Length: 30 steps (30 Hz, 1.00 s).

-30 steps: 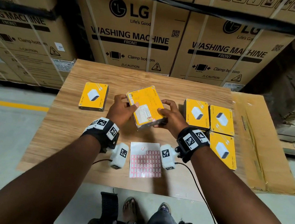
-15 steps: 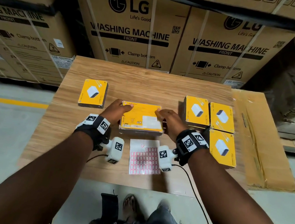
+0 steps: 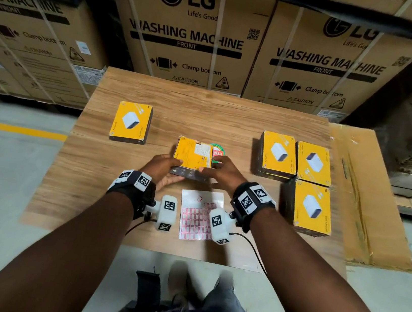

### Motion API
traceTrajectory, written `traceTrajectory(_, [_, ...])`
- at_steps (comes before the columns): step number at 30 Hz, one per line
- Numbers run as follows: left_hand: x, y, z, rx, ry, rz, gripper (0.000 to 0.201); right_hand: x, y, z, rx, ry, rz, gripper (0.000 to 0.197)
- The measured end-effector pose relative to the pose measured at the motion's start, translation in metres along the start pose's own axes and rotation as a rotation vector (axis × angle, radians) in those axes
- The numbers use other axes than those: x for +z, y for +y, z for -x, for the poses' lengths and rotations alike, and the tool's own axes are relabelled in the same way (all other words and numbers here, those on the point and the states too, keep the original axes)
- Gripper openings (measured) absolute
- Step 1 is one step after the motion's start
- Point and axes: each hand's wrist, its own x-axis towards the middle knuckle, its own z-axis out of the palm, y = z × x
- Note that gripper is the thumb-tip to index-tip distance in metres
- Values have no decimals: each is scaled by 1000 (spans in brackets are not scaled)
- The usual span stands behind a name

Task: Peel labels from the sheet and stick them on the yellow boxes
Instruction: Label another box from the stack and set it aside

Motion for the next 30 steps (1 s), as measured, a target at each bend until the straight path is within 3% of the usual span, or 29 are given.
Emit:
traceTrajectory(2, [-2, -6, -3, -25, -42, 11, 24, 2, 8, -1, -46, -15, 100, 48])
traceTrajectory(5, [-3, -10, -3, -38, -61, -39, 30, 5, 18, -6, -103, 22, 188, 64])
traceTrajectory(8, [-5, -13, -8, -38, -67, -134, 36, 3, 25, -13, -134, 52, 185, 59])
traceTrajectory(16, [5, -20, -35, 47, 121, -381, 44, -2, 45, -45, -121, 100, 179, 49])
traceTrajectory(25, [0, -32, -48, 200, 96, -749, 49, -9, 64, -67, -70, 58, 207, 48])
traceTrajectory(28, [-6, -36, -48, 242, 193, -861, 52, -15, 71, -61, -76, 63, 192, 43])
traceTrajectory(30, [-9, -39, -46, 295, 273, -928, 39, -16, 74, -56, -89, 103, 235, 34])
